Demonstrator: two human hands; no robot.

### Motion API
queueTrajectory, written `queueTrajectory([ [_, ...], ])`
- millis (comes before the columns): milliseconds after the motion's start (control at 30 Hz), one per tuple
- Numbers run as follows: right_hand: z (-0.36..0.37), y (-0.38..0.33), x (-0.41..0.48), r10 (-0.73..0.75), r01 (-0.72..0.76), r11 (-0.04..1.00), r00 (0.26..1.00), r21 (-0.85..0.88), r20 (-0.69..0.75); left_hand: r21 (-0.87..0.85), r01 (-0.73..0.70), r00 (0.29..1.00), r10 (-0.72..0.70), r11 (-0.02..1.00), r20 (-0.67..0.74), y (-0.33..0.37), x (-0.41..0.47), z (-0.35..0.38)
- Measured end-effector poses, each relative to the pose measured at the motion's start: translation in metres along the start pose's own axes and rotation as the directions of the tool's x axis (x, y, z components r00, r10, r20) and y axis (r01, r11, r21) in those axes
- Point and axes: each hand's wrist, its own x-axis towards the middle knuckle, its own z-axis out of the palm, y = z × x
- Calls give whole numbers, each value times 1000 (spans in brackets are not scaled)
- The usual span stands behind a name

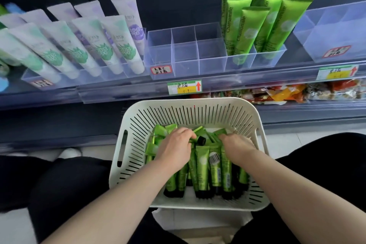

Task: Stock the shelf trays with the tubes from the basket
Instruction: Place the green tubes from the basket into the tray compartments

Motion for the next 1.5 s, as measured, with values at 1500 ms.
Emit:
queueTrajectory([
  [1500, -70, -8, -41, -160, 73, 978, 861, -193, -482, 50, 19, 993, -25, 999, 115, 9, 14, -37],
])
